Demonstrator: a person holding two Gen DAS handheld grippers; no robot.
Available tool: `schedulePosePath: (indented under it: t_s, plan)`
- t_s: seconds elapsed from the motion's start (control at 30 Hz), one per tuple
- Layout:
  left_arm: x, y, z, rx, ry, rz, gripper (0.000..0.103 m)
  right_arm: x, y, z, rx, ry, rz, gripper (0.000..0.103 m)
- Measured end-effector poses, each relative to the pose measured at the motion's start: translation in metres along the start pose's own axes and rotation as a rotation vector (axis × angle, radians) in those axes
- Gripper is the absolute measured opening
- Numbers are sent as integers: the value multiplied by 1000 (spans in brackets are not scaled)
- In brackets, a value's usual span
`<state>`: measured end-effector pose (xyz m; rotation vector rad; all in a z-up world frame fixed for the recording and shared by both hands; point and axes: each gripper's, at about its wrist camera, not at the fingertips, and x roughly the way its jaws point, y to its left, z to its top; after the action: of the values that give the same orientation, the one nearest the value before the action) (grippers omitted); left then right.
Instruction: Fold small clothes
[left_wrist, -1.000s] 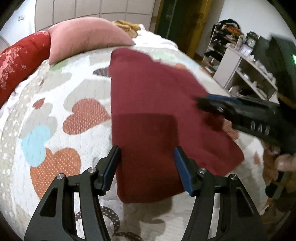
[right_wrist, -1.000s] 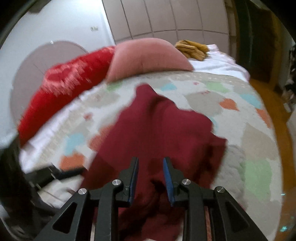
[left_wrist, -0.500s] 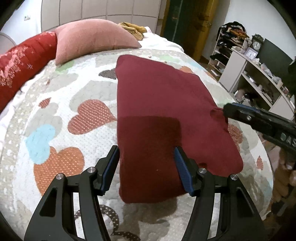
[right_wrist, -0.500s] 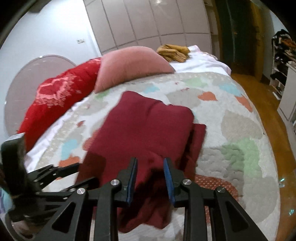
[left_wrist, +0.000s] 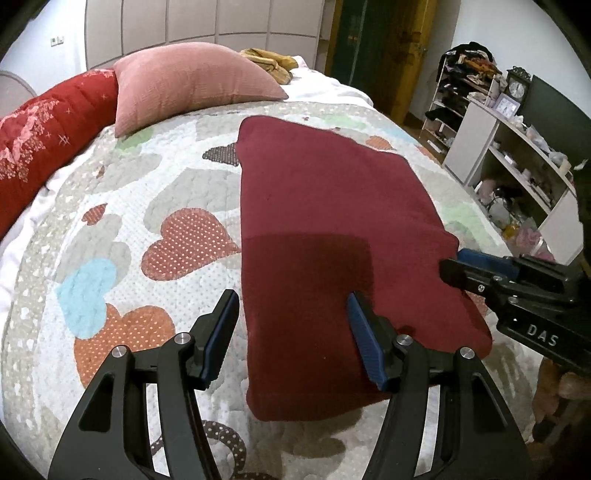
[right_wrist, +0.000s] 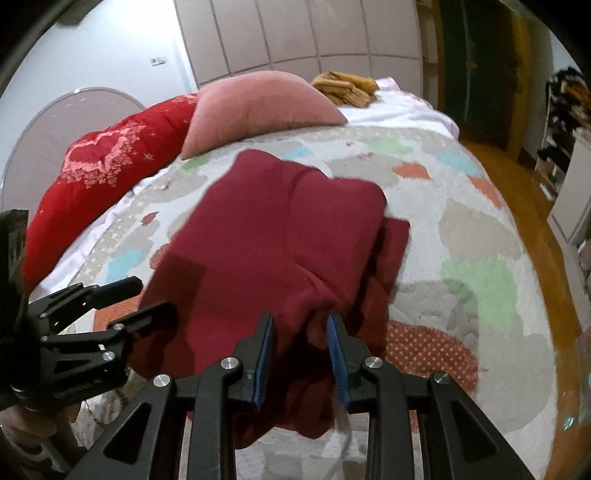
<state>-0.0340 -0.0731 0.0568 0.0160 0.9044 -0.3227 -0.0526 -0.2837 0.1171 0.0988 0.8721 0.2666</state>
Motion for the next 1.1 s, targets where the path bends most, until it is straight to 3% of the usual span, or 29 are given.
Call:
schedulePosePath:
  t_s: [0.13, 0.27, 0.33, 0.4, 0.43, 0.73, 0.87, 0.93, 0.97, 1.0, 1.1]
  plan:
    - [10, 2, -1, -6, 25, -23, 60, 20, -16, -8, 64, 42, 25, 33]
    - [9, 16, 6, -63, 40, -125, 60, 13, -22, -10, 92, 9, 62, 33]
    - [6, 31, 15, -129, 19, -202, 60, 4, -27, -7, 132, -33, 85, 40]
    - [7, 44, 24, -181, 12, -232, 62, -4, -34, -3, 182, -74, 81, 64]
    - [8, 46, 27, -193, 14, -236, 64, -5, -42, 0, 223, -101, 92, 67]
    - [57, 49, 47, -234, 110, -390, 83, 58, -87, 16, 493, -43, 243, 72]
    - [84, 43, 51, -249, 164, -433, 85, 74, -81, 22, 474, -78, 285, 81]
    - [86, 40, 52, -246, 161, -439, 84, 78, -71, 26, 405, -76, 253, 81]
    - [85, 38, 53, -233, 160, -430, 78, 79, -68, 28, 384, -75, 244, 73]
    - [82, 36, 53, -221, 159, -415, 72, 80, -64, 30, 362, -71, 242, 57]
    - [65, 37, 51, -224, 148, -409, 61, 69, -57, 34, 373, -77, 259, 38]
